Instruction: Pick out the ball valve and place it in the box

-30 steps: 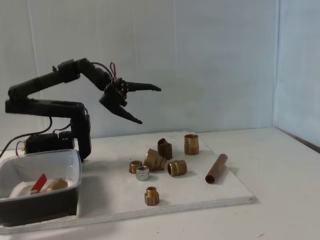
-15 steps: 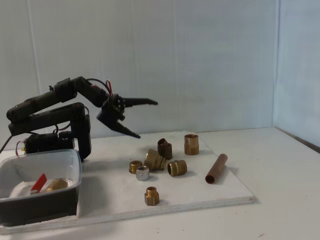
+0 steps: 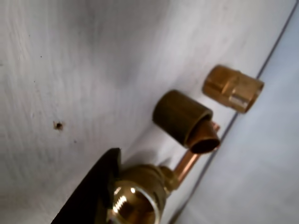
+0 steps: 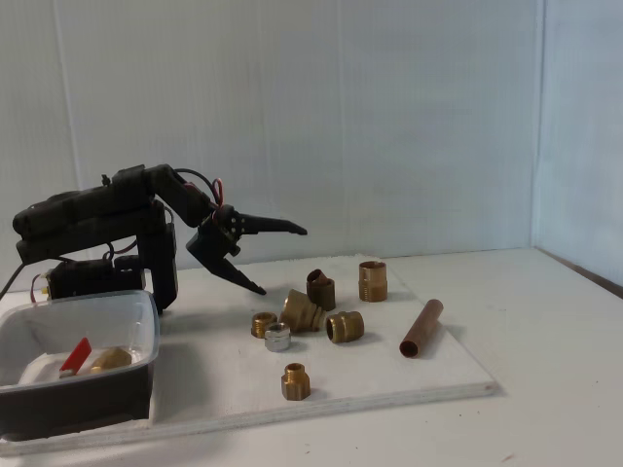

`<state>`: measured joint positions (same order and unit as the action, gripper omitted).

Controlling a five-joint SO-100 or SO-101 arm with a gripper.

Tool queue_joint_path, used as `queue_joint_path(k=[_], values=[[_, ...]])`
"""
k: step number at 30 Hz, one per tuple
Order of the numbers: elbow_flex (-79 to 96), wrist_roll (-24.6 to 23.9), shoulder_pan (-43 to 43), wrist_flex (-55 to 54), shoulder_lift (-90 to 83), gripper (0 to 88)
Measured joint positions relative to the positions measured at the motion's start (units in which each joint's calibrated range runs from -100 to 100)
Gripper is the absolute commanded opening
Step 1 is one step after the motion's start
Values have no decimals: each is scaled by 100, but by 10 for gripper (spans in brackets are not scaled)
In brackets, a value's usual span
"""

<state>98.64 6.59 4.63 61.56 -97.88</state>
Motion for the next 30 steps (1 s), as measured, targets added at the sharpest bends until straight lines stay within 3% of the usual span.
queue_joint_path(k=[3, 8, 10, 17, 30], values=[[45, -119, 0, -181, 0, 406], [54, -181, 0, -284, 0, 134], [54, -196, 0, -310, 0, 88], [54, -181, 0, -378, 0, 5], [54, 88, 0, -396, 0, 12]])
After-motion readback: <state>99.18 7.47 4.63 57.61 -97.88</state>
